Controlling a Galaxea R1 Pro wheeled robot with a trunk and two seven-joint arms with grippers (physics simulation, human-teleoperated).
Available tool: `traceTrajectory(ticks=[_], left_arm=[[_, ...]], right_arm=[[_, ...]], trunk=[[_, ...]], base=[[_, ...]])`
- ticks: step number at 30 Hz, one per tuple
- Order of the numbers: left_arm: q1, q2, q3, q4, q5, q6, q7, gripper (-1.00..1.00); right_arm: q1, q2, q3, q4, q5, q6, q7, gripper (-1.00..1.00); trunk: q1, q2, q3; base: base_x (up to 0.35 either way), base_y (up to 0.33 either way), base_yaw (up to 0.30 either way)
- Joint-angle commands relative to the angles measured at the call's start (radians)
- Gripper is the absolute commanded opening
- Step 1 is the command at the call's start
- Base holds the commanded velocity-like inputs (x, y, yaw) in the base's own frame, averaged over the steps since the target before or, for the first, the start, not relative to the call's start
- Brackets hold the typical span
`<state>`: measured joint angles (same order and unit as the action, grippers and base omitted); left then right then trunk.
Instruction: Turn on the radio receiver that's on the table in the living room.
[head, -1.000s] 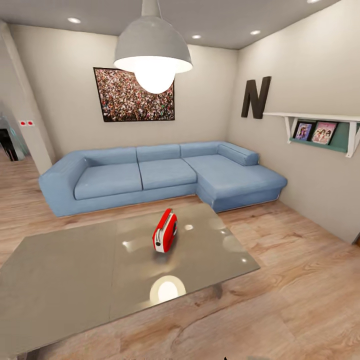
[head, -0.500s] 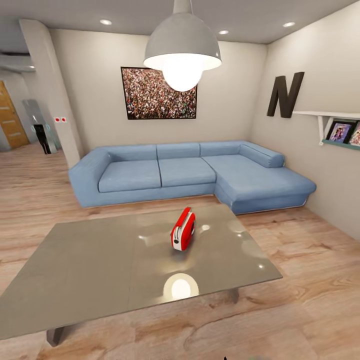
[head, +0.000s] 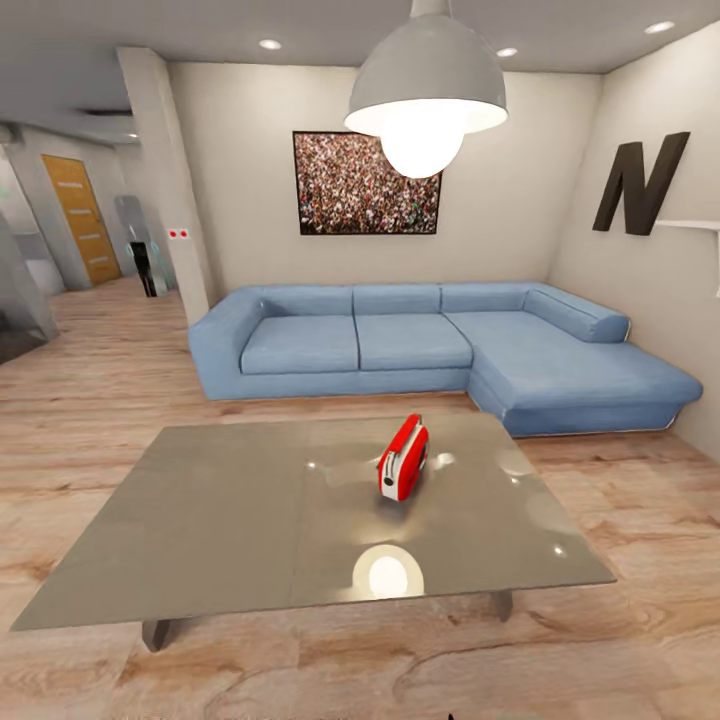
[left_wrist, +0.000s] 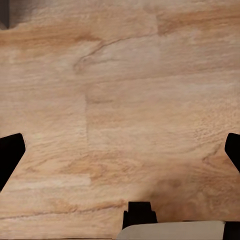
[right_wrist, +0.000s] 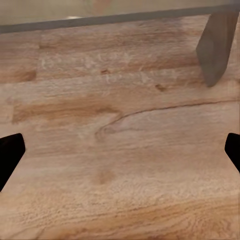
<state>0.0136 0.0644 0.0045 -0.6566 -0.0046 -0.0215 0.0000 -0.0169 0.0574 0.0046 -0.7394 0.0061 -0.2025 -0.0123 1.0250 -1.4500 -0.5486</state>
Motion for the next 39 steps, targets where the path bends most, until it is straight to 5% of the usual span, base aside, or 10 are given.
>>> traceTrajectory(ticks=[1, 12, 39], left_arm=[[0.000, 0.000, 0.000, 0.000, 0.000, 0.000, 0.000, 1.00], [-0.001, 0.000, 0.000, 0.000, 0.000, 0.000, 0.000, 1.00], [-0.001, 0.000, 0.000, 0.000, 0.000, 0.000, 0.000, 1.00]], right_arm=[[0.000, 0.000, 0.000, 0.000, 0.000, 0.000, 0.000, 1.00], [0.000, -0.001, 0.000, 0.000, 0.000, 0.000, 0.000, 1.00], [0.000, -0.004, 0.000, 0.000, 0.000, 0.000, 0.001, 1.00]], trunk=[[0.000, 0.000, -0.001], [0.000, 0.000, -0.007], [0.000, 0.000, -0.008]], base=[[0.000, 0.000, 0.266], [0.000, 0.000, 0.249], [0.000, 0.000, -0.019]])
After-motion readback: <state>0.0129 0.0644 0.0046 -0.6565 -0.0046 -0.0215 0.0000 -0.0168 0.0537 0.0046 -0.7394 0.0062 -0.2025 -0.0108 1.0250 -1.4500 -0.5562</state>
